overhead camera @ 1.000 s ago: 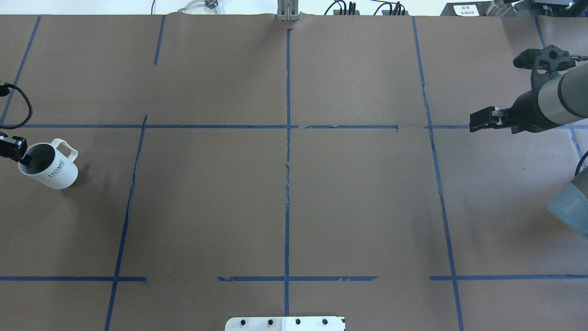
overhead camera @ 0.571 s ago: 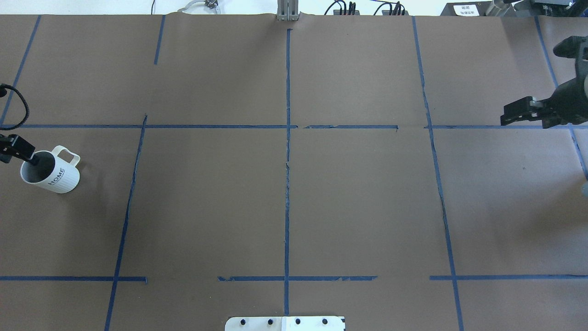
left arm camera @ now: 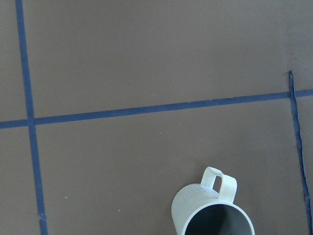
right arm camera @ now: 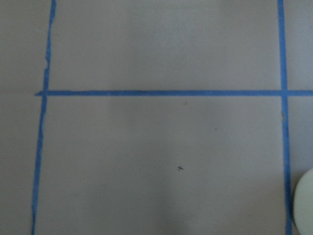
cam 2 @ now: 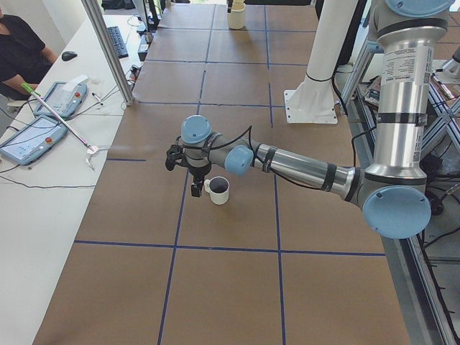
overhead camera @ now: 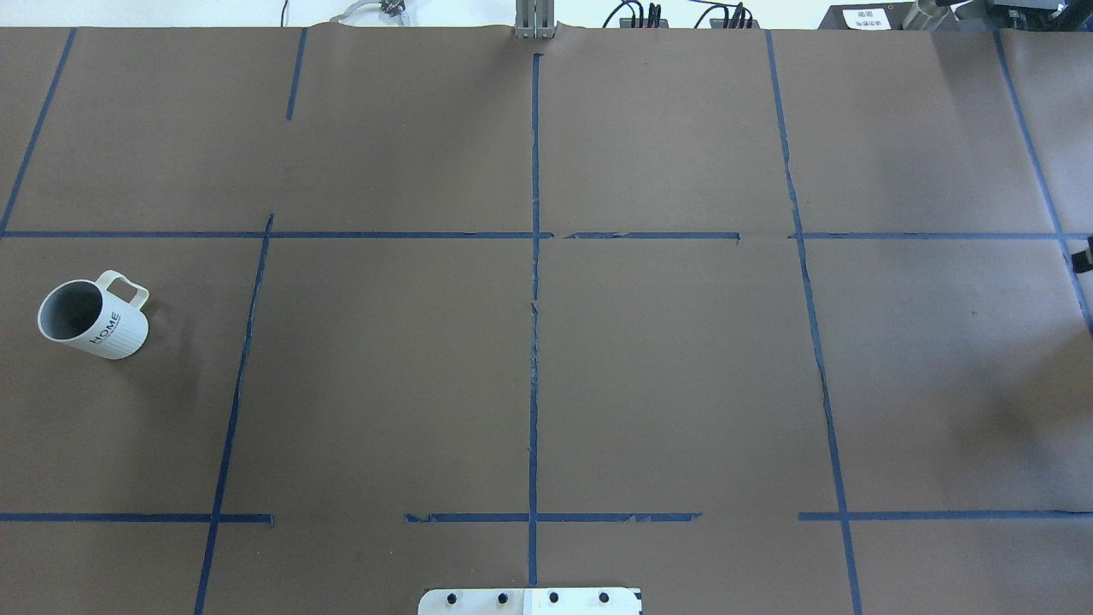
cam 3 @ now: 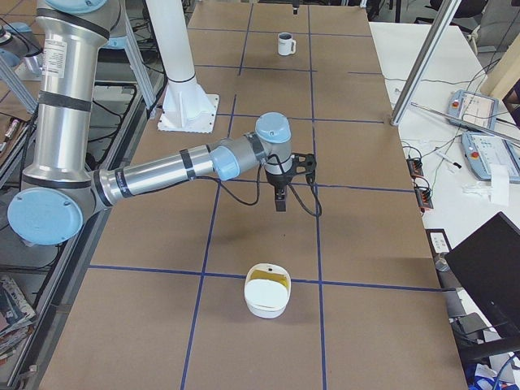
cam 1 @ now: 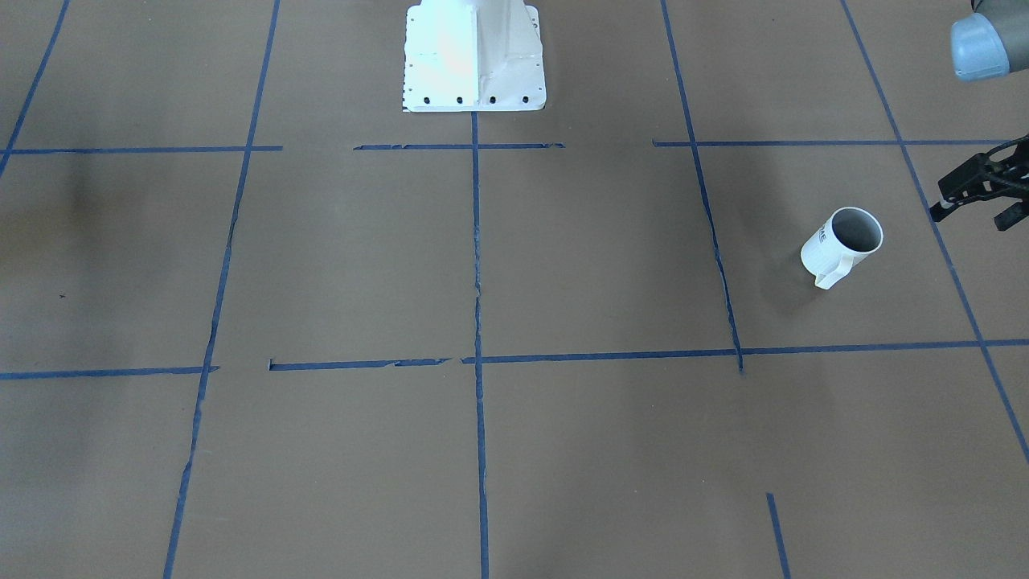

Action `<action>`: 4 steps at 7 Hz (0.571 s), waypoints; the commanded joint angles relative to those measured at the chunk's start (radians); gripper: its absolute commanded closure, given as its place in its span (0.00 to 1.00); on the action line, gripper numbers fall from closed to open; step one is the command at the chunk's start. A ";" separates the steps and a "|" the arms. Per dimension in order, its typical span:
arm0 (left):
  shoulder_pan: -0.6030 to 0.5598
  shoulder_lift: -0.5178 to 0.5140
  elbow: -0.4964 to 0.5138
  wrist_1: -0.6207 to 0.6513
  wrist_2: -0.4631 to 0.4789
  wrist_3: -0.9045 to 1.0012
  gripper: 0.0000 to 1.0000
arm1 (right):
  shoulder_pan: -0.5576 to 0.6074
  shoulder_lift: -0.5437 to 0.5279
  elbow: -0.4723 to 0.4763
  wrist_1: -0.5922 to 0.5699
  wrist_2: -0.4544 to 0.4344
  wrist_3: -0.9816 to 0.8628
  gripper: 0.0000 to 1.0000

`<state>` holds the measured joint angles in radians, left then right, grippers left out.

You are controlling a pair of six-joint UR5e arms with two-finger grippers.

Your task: Left arm hands cup to right arm to dump lemon

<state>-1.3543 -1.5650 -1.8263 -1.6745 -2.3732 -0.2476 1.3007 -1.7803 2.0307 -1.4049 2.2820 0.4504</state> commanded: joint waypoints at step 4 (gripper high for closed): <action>-0.189 0.078 0.022 0.214 -0.003 0.404 0.00 | 0.198 -0.148 -0.017 -0.140 0.106 -0.440 0.00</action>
<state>-1.5287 -1.5211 -1.8138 -1.4644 -2.3756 0.1078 1.4648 -1.9237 2.0163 -1.5120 2.3783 0.0496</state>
